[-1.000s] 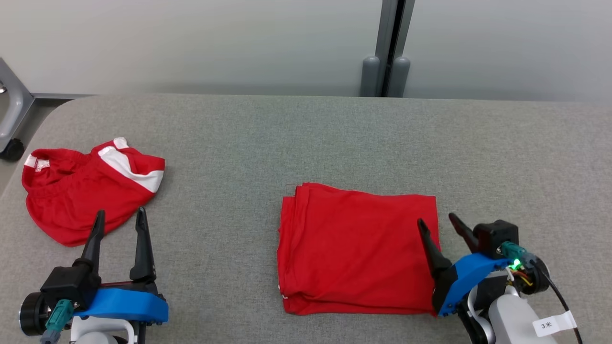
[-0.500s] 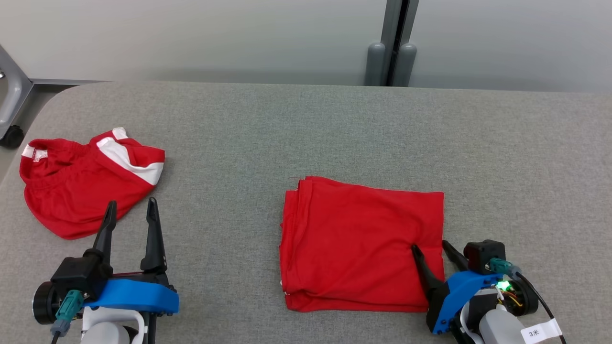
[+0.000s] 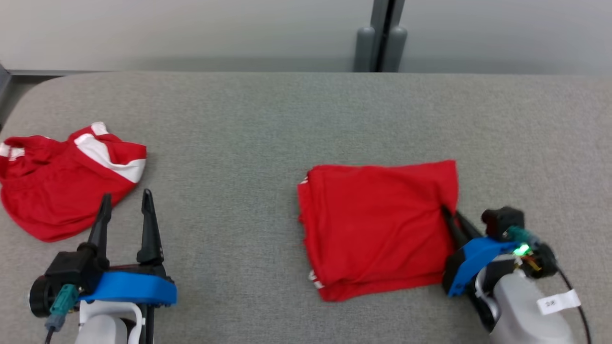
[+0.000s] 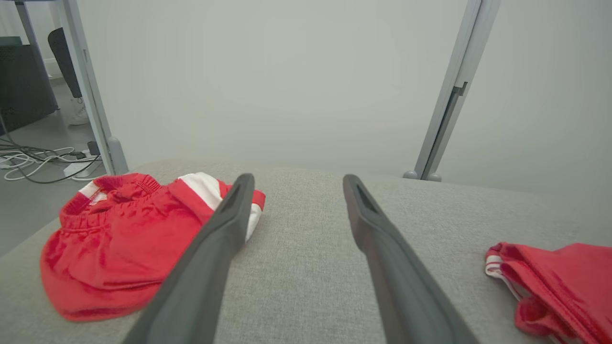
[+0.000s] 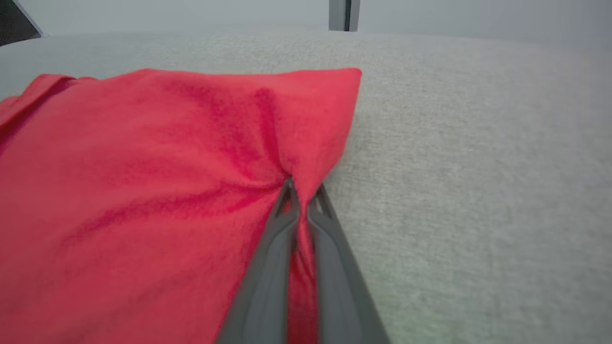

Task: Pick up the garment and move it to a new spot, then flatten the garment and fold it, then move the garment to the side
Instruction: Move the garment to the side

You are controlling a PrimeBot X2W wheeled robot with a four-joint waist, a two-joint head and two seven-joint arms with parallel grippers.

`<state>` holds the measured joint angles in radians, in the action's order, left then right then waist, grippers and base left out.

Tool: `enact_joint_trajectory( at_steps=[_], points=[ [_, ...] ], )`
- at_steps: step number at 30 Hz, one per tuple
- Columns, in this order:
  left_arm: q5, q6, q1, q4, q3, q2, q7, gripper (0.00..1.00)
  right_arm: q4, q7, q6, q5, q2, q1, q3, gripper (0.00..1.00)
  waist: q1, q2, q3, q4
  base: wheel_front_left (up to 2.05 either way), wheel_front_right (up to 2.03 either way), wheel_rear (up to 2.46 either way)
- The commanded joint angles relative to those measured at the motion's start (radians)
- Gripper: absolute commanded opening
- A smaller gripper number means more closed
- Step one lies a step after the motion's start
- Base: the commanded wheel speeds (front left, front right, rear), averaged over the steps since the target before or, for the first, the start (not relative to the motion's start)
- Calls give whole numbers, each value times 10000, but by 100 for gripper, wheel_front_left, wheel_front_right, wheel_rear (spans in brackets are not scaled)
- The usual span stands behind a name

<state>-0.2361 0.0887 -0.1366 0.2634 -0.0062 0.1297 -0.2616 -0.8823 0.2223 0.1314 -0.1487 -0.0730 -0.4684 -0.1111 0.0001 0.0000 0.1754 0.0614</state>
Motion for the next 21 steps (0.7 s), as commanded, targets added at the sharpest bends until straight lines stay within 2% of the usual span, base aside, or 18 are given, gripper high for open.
enact_joint_trajectory(
  at_steps=[1,9,15,21],
  points=[
    [39,54,-269,-96,89,10,-45,100,41,90,-13,167,-254,-253,144,0,-1,0,110,-89,0,0,0],
    [148,193,-707,-571,219,-81,-43,100,576,6,-13,786,-1290,-1050,724,0,-1,0,1052,-886,0,0,0],
    [262,270,-1074,-1060,460,11,-42,100,1371,-15,-10,813,-2126,-1048,1624,0,-1,0,1812,-1541,0,0,0],
    [347,341,-1276,-1312,506,91,-42,100,2218,-181,-8,942,-2121,-854,2197,0,-1,0,2178,-1812,0,0,0]
  ],
)
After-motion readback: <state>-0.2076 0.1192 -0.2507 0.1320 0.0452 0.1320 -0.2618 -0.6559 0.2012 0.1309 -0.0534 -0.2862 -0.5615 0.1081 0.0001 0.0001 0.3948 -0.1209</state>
